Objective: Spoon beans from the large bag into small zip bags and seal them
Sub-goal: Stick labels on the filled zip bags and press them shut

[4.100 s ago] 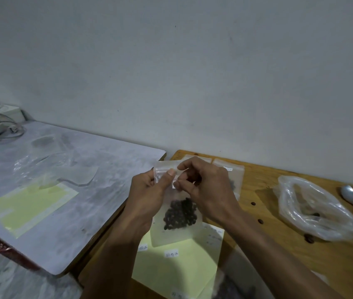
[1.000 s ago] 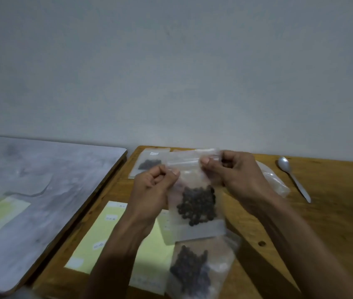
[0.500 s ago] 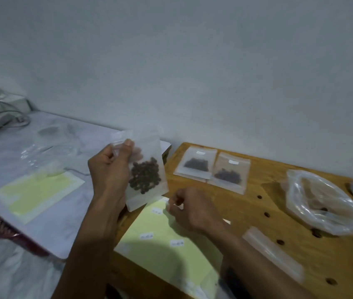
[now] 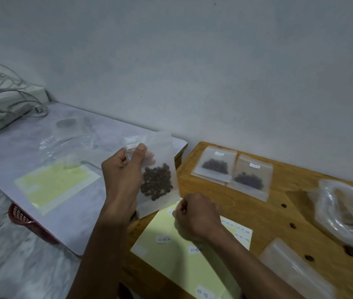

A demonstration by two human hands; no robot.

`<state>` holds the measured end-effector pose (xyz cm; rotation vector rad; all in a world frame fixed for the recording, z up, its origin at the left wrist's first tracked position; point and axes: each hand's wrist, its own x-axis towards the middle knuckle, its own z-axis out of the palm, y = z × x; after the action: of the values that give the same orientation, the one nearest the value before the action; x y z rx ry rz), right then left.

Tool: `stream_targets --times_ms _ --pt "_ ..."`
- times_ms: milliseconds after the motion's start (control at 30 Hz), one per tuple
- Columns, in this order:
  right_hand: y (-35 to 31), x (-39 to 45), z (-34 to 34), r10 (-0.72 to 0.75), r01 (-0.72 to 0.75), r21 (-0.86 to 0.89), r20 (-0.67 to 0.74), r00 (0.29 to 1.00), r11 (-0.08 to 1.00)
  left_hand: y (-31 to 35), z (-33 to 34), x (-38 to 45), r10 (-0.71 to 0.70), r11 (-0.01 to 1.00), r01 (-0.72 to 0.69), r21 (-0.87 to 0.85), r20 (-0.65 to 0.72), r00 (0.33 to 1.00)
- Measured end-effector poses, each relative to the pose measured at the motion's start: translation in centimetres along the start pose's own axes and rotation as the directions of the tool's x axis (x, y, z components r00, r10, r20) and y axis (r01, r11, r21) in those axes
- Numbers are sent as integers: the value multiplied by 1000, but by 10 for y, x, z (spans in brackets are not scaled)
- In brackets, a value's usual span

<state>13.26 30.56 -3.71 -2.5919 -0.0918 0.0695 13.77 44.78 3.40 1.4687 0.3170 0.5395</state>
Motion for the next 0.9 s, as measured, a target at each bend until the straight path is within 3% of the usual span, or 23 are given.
stream_targets --times_ms 133,233,333,433,767,900 --pt "3 -5 -9 -55 53 59 40 998 997 -1 -1 1 -8 1000 8 0 -16 1000" --pt "7 -14 -40 -114 99 227 51 992 969 1 0 -1 -40 999 41 -24 31 999" --pt "2 -15 -80 -217 251 361 -133 967 898 2 9 -12 -63 997 68 -38 132 989" --pt "-3 -3 -108 -287 360 285 -269 920 888 2 26 -28 -101 992 118 -51 255 962" --pt "23 5 -116 -261 331 155 -351 899 931 0 55 -47 -95 994 108 -10 402 911" --pt "29 1 -119 -147 280 287 -409 901 916 1 59 -50 -39 999 37 15 378 925"
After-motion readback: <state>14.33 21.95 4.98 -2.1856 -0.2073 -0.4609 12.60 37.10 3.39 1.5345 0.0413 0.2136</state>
